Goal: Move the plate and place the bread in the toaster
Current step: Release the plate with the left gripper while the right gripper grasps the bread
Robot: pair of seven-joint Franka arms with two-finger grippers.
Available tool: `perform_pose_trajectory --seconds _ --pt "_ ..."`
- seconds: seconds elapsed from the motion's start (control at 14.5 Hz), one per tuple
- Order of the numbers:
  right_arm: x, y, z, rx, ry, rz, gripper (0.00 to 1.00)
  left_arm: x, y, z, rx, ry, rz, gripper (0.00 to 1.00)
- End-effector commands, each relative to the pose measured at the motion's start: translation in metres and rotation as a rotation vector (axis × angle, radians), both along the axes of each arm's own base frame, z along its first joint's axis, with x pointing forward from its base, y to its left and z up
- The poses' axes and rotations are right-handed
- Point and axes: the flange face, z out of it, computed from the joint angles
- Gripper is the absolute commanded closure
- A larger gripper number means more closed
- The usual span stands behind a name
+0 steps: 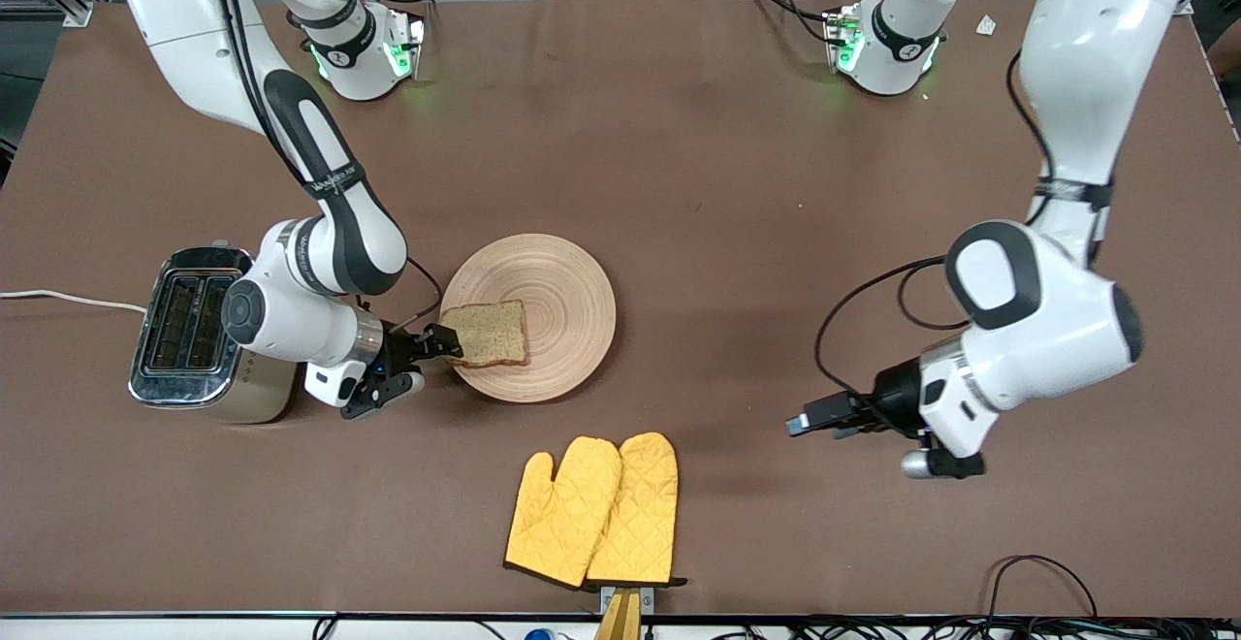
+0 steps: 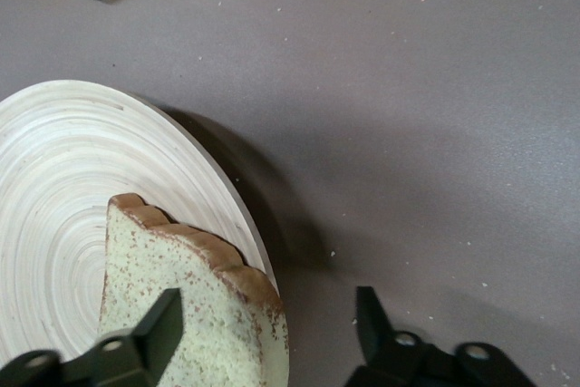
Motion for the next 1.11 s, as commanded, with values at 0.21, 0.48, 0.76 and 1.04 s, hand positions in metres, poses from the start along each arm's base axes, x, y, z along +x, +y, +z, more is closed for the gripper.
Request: perform_pose_trajectory --seconds 0.21,0.48,0.76,1.04 --pt "-0.005 0.0 0.0 0.017 -0.007 0.015 0.39 -0.041 0.068 0.092 0.316 0.092 -0.033 0.0" --pt "-0.01 0.001 -0.005 0.012 0.006 0.021 0.39 -0.091 0.091 0.171 0.572 0.073 -0.061 0.0" --pt "-0.014 0.0 -0.006 0.011 0.009 0.028 0.44 -0.153 0.139 0.243 0.625 0.129 -0.036 0.0" --pt "-0.013 -0.001 -0.006 0.012 0.007 0.031 0.54 -0.205 0.153 0.271 0.646 0.164 -0.082 0.0"
